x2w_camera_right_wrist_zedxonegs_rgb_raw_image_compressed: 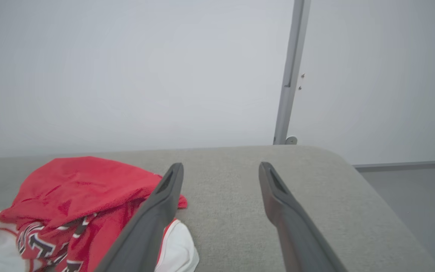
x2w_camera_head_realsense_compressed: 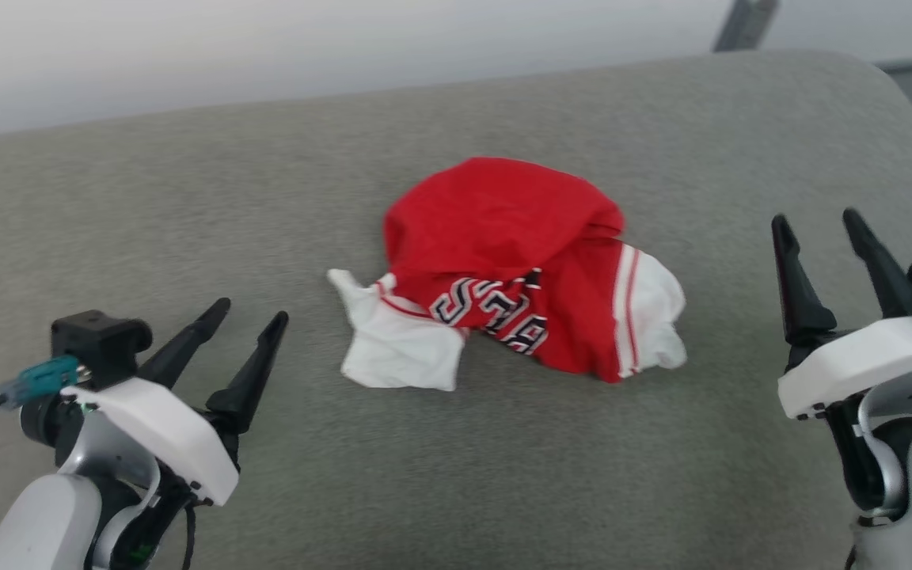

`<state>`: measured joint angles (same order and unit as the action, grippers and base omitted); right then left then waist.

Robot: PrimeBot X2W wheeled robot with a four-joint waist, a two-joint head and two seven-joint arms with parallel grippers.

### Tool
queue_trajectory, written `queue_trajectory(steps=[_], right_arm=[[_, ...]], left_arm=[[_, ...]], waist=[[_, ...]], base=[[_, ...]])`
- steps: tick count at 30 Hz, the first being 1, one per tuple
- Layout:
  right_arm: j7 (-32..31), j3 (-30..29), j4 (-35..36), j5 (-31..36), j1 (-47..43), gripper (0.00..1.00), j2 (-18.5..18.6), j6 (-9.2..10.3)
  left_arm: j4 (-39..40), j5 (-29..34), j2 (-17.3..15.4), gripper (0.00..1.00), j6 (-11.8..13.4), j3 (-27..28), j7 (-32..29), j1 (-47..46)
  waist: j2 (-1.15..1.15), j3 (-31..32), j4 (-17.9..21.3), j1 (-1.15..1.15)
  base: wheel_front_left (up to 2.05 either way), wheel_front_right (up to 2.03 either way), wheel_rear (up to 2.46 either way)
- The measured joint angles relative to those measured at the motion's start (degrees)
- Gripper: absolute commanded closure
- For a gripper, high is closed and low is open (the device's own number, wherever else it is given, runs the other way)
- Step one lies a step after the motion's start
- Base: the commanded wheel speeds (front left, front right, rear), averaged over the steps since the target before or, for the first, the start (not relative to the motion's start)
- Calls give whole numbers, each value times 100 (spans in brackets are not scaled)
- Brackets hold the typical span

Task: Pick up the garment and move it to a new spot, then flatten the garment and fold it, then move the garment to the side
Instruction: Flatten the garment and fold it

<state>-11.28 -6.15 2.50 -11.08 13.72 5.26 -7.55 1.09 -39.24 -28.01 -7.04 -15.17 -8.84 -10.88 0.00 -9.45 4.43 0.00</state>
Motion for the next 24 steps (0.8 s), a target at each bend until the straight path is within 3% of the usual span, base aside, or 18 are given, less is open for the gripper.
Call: queue_trajectory(steps=[9,17,20,24], right_arm=[[1470,194,59,204,-237,0,-201,0],[1820,410,-350,-267,-336,0,-224,0],[1855,461,-457,-315,-313,0,-229,0],[1886,527,-523,-393,-238,0,-229,0]], left_arm=[[-377,40,-15,0,124,-445,-923,-346],[-1145,48,30,0,412,-689,-1764,-770],[-1425,434,-15,0,641,-862,-1931,-1017],[-1720,552,90,0,761,-1060,-2299,-1325]], waist=[[0,-279,738,0],[0,-564,1118,0],[0,-641,1176,0],[0,-706,1183,0]], base=[[0,0,0],[0,0,0],[0,0,0],[0,0,0]])
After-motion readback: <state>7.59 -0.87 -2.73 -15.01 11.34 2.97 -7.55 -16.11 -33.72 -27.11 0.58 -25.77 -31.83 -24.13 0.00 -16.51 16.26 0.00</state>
